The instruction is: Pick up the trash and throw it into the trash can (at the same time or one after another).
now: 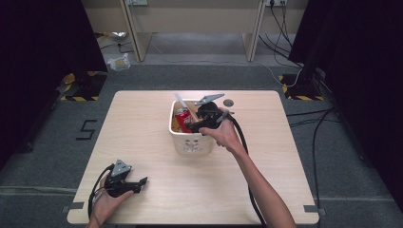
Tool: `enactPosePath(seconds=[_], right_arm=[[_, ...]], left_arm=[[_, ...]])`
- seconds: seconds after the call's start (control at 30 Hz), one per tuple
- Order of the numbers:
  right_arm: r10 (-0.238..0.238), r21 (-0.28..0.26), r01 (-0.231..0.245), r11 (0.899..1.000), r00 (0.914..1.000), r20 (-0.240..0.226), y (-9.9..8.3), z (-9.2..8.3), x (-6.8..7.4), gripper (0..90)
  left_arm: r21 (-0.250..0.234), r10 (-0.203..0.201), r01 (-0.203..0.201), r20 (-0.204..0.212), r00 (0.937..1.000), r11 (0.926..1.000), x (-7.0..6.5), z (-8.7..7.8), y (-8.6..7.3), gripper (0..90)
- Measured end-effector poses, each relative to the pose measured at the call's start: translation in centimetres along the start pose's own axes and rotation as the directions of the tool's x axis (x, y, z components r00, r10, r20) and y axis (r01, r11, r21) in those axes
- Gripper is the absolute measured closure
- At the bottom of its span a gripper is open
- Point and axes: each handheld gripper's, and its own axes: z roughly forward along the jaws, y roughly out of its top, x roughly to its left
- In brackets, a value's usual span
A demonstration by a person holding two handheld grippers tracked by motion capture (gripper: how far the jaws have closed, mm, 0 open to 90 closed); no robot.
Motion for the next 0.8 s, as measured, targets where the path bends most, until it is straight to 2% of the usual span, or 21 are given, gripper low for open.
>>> enactPosePath(seconds=[0.3, 0.8], right_arm=[[0.020, -0.040, -0.020, 0.999, 0.9996, 0.021, 0.2, -1.7, -0.6, 30.3], [0.061, -0.093, -0.055, 0.994, 0.9961, 0.063, -0.4, -4.7, -2.6, 30.4]], left_arm=[[0.000, 0.000, 0.000, 0.000, 1.0000, 1.0000, 0.0, 0.0, 0.0, 16.2], [-0.002, -0.001, 0.001, -0.001, 1.0000, 1.0000, 0.0, 0.0, 0.0, 16.2]])
